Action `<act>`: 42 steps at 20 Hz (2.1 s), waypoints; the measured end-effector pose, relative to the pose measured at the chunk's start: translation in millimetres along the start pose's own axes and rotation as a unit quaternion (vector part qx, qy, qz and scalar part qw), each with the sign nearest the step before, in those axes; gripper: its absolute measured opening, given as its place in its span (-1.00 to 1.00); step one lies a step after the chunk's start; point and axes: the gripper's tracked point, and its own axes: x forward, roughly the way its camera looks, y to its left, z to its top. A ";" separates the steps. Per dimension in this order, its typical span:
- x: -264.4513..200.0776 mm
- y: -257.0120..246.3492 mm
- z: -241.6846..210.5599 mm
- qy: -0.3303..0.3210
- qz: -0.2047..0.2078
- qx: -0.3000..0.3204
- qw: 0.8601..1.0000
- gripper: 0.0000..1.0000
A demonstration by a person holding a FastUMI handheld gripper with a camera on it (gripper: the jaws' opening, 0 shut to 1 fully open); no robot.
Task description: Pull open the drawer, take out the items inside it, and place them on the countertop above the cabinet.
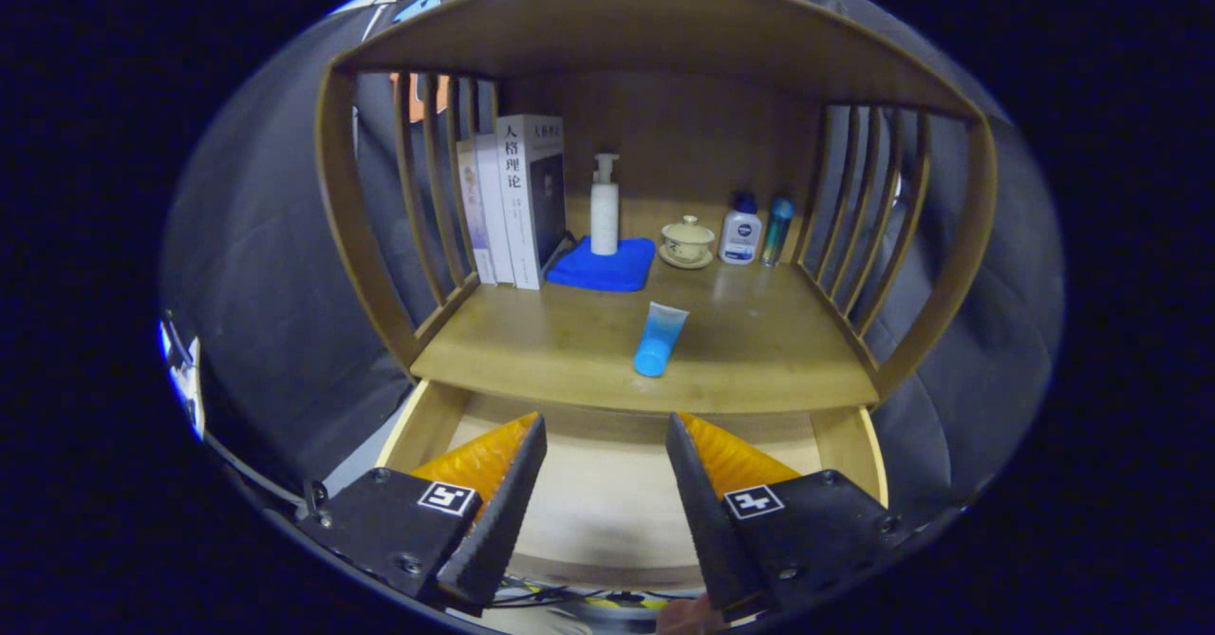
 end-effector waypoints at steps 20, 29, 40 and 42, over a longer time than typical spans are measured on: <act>-61.5 11.5 -146.8 -0.172 0.006 0.003 0.985 1.00; -29.8 1.3 -205.9 -0.198 0.000 0.014 0.980 1.00; 18.9 -22.0 -232.5 -0.182 -0.025 0.036 0.982 1.00; 21.7 -23.2 -230.0 -0.183 -0.033 0.048 0.981 1.00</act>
